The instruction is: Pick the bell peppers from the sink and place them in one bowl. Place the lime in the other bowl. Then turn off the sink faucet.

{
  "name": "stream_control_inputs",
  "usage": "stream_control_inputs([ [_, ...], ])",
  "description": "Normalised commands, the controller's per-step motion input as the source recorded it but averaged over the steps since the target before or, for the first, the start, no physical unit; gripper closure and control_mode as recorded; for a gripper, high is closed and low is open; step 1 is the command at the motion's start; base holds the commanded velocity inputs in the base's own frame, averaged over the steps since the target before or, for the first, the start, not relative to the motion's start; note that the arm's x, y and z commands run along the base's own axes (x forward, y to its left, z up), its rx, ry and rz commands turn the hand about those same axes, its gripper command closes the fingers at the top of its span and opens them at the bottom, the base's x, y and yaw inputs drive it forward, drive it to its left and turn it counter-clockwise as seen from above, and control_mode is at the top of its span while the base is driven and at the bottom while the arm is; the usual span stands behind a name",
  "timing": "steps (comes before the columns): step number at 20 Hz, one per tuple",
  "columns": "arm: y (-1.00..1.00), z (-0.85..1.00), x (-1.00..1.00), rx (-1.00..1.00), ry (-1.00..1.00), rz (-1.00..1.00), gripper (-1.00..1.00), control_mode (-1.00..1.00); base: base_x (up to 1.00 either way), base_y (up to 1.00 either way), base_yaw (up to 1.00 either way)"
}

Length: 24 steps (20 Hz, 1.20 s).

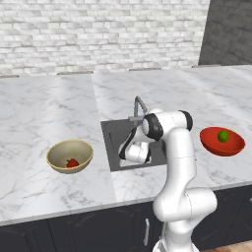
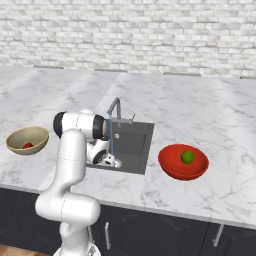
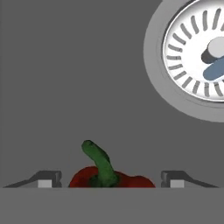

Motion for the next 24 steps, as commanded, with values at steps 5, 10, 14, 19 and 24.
stream_control_inputs([
  [5,0.12,-0.38,0.00,0.00,0.00,0.00,1.00,-1.00,0.00,0.00,0.00],
  [10,0.00,0.00,0.00,0.00,0.00,0.00,1.00,-1.00,0.00,0.00,0.00],
  [14,0.00,0.00,-0.03,0.00,0.00,0.00,1.00,-1.00,0.00,0.00,0.00],
  [19,-0.03,0.00,-0.01,0.00,0.00,0.00,1.00,-1.00,0.00,0.00,0.00],
  [24,0.00,0.04,0.00,0.00,0.00,0.00,1.00,-1.00,0.00,0.00,0.00],
])
